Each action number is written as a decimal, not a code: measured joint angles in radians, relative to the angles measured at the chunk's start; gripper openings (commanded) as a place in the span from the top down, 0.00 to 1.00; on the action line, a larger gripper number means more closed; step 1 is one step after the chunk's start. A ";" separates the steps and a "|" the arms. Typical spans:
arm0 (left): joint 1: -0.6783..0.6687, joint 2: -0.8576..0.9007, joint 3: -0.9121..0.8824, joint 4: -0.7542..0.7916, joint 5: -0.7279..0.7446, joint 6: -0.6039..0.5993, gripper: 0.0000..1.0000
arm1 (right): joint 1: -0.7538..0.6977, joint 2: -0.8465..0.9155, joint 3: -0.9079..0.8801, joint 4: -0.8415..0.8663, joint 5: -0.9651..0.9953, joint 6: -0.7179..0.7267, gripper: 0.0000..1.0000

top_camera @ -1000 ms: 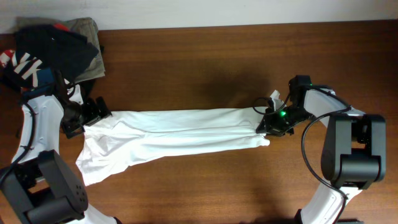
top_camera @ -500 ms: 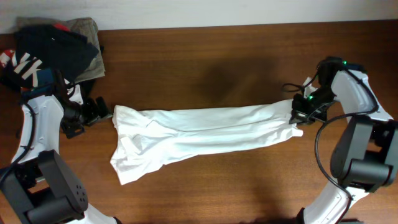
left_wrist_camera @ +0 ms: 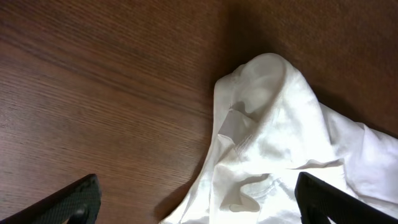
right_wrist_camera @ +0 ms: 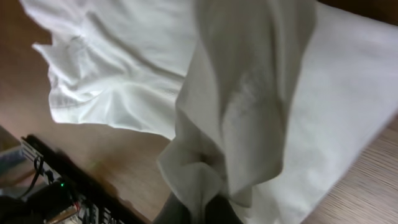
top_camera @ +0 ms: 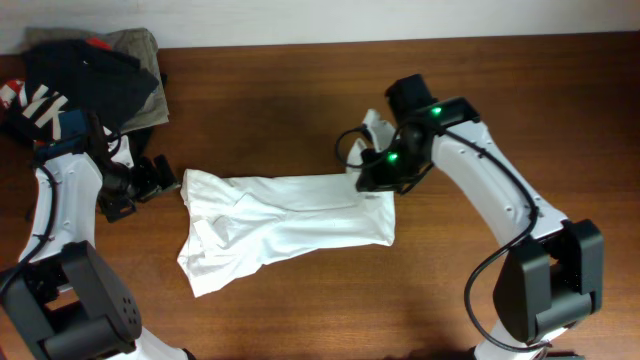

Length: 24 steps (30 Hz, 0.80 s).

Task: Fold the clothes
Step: 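Grasp the right end with the right gripper and fold it leftward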

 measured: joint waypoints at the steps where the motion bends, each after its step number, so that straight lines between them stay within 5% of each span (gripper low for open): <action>1: 0.000 0.000 0.000 0.000 0.000 0.000 0.01 | 0.031 0.001 0.000 0.008 -0.002 0.002 0.96; 12: 0.000 0.000 0.000 0.000 0.000 0.000 0.01 | 0.200 0.084 0.000 0.151 -0.001 0.125 0.96; 19: 0.000 0.000 0.000 0.000 0.000 0.000 0.01 | 0.264 0.084 0.000 0.204 0.012 0.189 0.84; 20: 0.000 0.000 0.000 0.000 0.000 0.000 0.01 | 0.270 0.084 0.000 0.205 0.019 0.201 0.77; 22: 0.000 0.000 0.000 0.000 0.000 0.000 0.01 | 0.274 0.085 0.000 0.216 0.027 0.210 0.30; 24: 0.000 0.000 0.000 0.000 0.000 0.000 0.01 | 0.281 0.085 0.000 0.225 0.029 0.216 0.17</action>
